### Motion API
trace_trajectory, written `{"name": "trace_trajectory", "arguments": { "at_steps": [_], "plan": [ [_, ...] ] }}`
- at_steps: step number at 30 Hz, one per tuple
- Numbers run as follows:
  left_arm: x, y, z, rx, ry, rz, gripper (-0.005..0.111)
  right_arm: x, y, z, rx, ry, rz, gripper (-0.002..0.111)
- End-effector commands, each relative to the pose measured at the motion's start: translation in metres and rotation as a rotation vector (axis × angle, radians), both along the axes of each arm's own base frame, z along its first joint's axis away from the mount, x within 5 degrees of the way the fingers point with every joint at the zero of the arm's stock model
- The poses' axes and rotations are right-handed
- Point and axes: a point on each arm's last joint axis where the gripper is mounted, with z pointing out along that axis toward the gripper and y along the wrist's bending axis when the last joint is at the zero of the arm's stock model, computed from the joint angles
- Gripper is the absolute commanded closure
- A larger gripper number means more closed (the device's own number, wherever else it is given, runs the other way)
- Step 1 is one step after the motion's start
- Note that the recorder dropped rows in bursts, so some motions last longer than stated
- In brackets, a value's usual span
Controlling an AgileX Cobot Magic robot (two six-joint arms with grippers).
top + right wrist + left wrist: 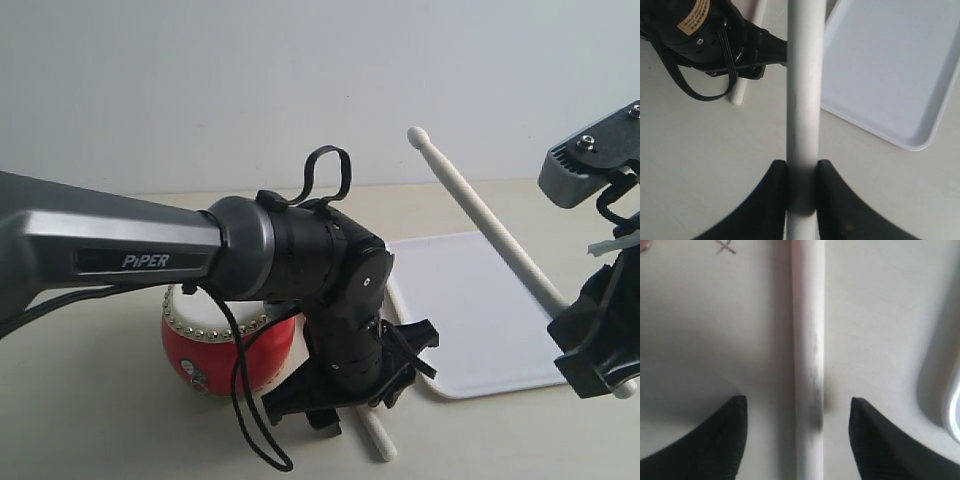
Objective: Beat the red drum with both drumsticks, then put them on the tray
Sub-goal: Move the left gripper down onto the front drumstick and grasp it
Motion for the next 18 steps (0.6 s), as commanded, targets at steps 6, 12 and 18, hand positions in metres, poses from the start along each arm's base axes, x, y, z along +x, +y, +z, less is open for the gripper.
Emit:
{"name": "trace_trajectory", "arguments": {
  "at_steps": [6, 12, 18],
  "plan": [
    [-0.0023, -0.0002, -0.0091, 0.014, 0.035, -0.025, 0.05, -0.0001, -0.0008, 0.0016, 0.008, -0.02, 0.003, 0.108],
    [-0.0032, 0.0011, -0.0094, 0.029, 0.044, -0.041, 0.092, -0.0001, -0.0008, 0.0016, 0.008, -0.02, 0.003, 0.108],
    [-0.0028, 0.0024, -0.0047, 0.038, 0.031, -0.115, 0.107, -0.0001, -0.0008, 0.0016, 0.008, -0.02, 0.003, 0.108]
  ]
}}
